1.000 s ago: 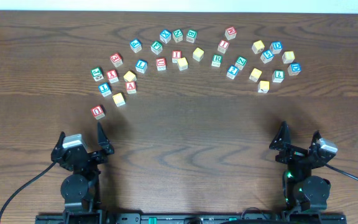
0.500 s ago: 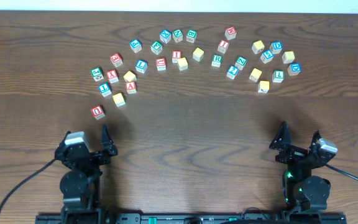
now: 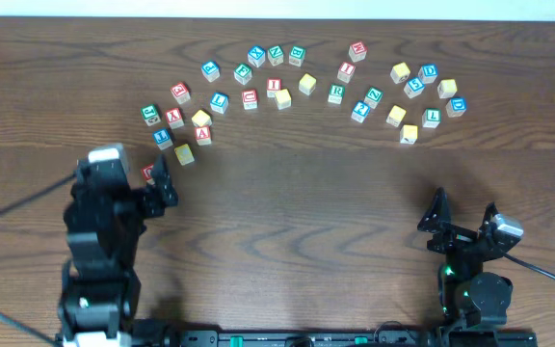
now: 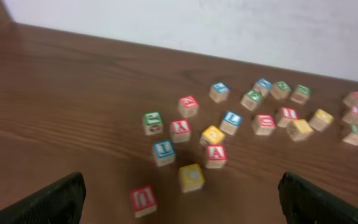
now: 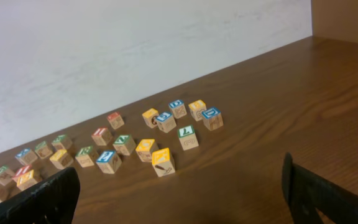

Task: Spell out CORL
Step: 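Reach the left gripper forward to the yellow C block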

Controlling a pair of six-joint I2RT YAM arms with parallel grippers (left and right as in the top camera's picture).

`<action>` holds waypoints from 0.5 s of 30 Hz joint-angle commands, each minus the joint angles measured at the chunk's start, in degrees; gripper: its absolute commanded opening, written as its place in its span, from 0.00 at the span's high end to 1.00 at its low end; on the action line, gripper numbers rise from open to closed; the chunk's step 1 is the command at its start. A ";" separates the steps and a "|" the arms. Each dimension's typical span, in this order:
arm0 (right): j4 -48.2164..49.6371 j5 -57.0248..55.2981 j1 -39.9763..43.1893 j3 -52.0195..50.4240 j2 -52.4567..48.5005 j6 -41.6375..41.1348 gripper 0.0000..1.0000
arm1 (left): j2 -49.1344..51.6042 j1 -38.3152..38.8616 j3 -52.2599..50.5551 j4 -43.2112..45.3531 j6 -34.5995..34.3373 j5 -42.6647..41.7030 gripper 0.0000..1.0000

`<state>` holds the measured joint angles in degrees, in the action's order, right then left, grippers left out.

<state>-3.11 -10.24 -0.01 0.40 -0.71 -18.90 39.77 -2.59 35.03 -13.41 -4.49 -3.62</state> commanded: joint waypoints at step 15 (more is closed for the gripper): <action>0.76 0.61 0.31 -0.09 0.17 0.50 0.01 | 28.81 -0.24 38.49 -22.67 0.42 -14.36 0.02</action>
<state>-2.48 -9.87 -0.01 0.40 -0.71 -19.05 66.11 -2.57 67.11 -33.43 -4.47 -16.38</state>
